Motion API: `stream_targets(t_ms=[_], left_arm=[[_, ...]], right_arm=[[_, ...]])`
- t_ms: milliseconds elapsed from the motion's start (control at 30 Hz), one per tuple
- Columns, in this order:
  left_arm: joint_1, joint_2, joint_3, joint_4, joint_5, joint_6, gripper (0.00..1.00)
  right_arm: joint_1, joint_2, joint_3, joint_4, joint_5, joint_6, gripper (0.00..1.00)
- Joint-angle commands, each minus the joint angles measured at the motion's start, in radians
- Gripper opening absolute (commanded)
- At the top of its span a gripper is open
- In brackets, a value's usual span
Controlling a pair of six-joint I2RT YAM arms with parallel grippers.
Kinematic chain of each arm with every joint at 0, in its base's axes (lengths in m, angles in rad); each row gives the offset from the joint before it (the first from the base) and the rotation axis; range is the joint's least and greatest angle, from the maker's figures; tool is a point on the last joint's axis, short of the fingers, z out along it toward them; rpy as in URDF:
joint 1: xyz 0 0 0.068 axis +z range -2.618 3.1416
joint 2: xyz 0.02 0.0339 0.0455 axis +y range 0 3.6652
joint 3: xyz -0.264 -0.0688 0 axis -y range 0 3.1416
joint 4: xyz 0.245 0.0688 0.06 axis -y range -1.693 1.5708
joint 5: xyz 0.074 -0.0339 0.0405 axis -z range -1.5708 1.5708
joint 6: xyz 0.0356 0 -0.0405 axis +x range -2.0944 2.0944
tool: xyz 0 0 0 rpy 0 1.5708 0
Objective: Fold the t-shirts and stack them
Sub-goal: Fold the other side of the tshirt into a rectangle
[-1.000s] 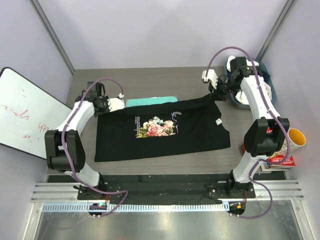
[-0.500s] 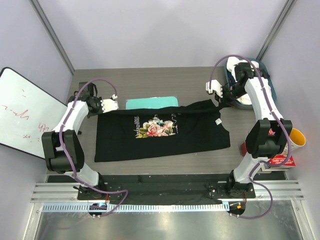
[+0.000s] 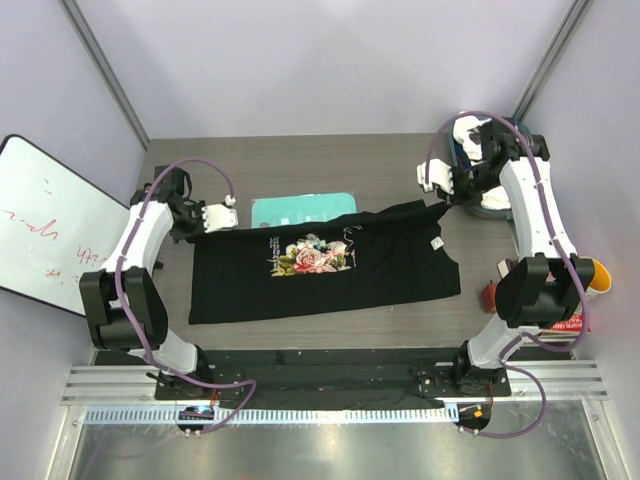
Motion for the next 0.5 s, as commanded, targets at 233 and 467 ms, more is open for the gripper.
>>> stream_targets(t_ms=[233, 467], left_arm=[[0.008, -0.095, -0.025, -0.150, 0.065, 0.136, 0.00], [0.005, -0.087, -0.088, -0.191, 0.024, 0.247, 0.00]], right_arm=[[0.008, -0.152, -0.247, -0.171, 0.035, -0.157, 0.01], [0.033, -0.140, -0.308, -0.171, 0.033, -0.191, 0.01]])
